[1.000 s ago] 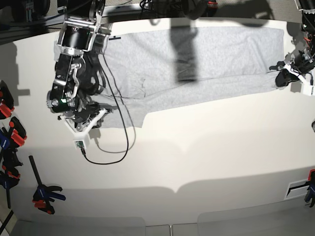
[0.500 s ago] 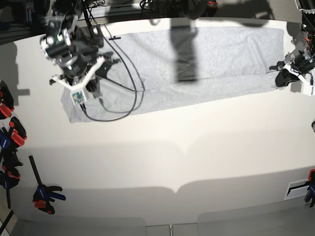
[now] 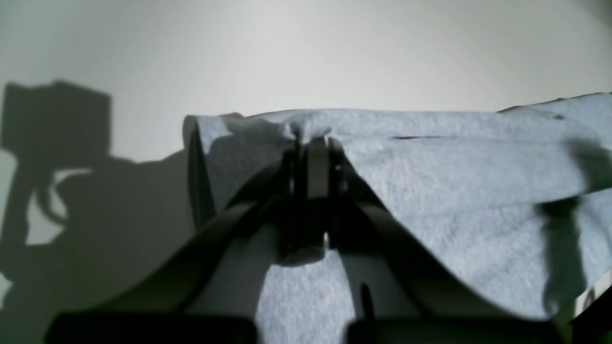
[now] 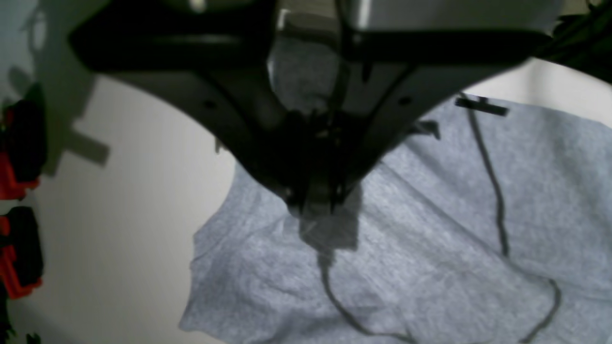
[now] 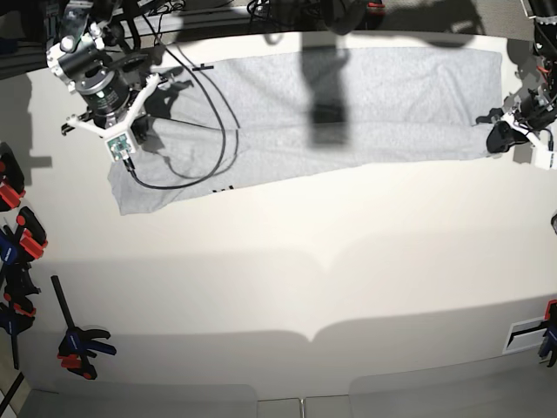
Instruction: Fold the T-shirt properly
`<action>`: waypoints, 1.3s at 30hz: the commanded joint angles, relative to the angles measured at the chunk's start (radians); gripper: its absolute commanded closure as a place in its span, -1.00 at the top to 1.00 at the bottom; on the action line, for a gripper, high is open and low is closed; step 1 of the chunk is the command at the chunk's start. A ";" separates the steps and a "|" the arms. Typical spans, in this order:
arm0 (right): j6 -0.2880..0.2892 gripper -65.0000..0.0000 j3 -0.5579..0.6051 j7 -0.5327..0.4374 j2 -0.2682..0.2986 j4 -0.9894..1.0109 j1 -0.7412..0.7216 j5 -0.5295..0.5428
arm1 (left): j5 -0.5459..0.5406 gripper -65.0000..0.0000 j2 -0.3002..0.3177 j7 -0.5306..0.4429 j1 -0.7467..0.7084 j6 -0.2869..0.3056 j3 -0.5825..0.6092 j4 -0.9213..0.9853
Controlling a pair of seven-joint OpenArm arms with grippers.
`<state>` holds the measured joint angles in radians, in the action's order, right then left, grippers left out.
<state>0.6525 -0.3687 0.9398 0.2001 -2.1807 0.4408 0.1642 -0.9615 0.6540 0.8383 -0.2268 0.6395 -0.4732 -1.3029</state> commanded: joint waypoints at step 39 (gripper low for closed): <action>0.005 -1.00 -0.005 -0.027 0.025 -0.019 -0.002 0.030 | -0.008 -0.58 0.027 -0.106 -0.125 0.059 -0.012 -0.017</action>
<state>0.6525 -0.3687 0.9329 0.2161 -2.1807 0.4404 0.1875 -0.9520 0.6567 0.7479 -0.3569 0.6891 -0.4732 -1.3048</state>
